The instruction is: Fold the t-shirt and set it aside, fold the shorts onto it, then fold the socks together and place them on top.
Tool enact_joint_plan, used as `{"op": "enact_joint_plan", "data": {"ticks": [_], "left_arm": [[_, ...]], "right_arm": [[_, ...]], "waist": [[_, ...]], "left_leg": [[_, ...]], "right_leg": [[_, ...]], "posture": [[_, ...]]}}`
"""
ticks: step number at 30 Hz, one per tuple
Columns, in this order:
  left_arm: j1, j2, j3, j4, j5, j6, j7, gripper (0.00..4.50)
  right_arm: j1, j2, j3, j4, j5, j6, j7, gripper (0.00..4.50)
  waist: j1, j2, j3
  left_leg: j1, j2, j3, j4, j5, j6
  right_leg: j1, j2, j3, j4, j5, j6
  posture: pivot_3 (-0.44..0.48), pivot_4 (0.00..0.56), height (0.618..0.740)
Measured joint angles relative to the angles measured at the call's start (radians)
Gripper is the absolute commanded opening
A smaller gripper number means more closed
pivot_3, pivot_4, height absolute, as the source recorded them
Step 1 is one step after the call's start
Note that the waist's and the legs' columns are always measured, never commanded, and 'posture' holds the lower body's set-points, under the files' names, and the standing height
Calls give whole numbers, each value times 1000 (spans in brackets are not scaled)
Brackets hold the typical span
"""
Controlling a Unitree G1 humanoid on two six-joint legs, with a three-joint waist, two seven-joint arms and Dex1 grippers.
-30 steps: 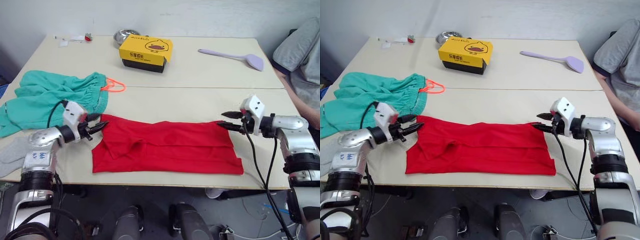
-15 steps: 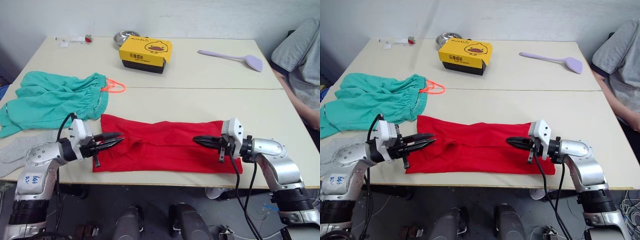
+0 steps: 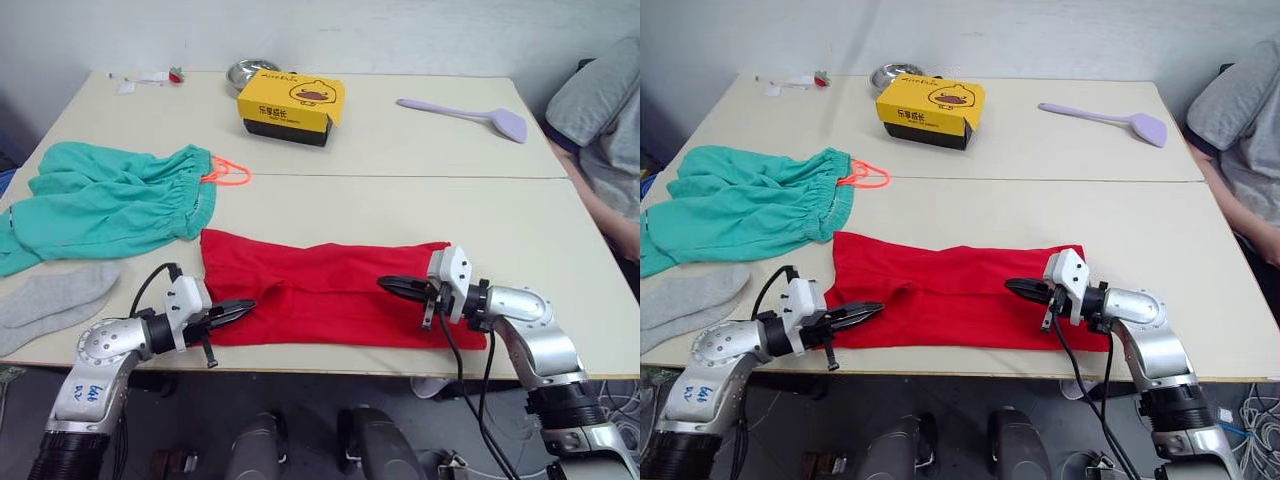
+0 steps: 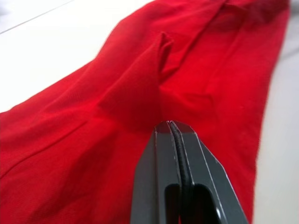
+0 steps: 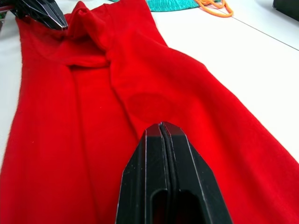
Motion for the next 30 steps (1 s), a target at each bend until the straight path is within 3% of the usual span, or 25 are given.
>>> {"op": "enact_joint_plan", "data": {"ticks": [5,15,22,24,28,30], "left_arm": [[13,16,17,30,40,30,69,26],[20,100,154,156,18,47,78,26],[3,121,198,186,-81,65,-33,26],[2,145,216,169,-118,70,-80,402],[3,179,229,106,-139,26,-161,402],[3,186,228,107,-121,11,-163,767]], "right_arm": [[-1,1,7,55,-44,-24,-37,0],[-3,-61,-47,166,-87,-75,-85,0],[-8,-61,-61,190,-84,-97,-84,0],[-5,-61,-61,187,-71,-105,-64,0],[7,-61,-61,150,-37,-109,-15,0],[16,-61,-61,140,-27,-109,-3,0]], "waist": [[-3,0,0],[-4,0,0],[-3,0,0],[-3,0,0],[-3,0,0],[-4,0,0]], "left_leg": [[0,0,0,-1,0,0],[2,0,0,-1,-2,-4],[1,0,0,-2,-1,-3],[1,0,0,-2,-1,-3],[1,0,0,-2,-1,-3],[1,0,0,-2,-1,-3]], "right_leg": [[0,0,0,0,0,0],[0,0,0,0,0,-1],[0,0,0,-1,0,-1],[0,0,0,-1,0,-1],[0,0,0,-1,0,-1],[0,0,0,-1,0,-1]], "posture": [[0,150,740],[0,150,740],[0,150,740],[0,150,740],[0,150,740],[0,150,740]]}}
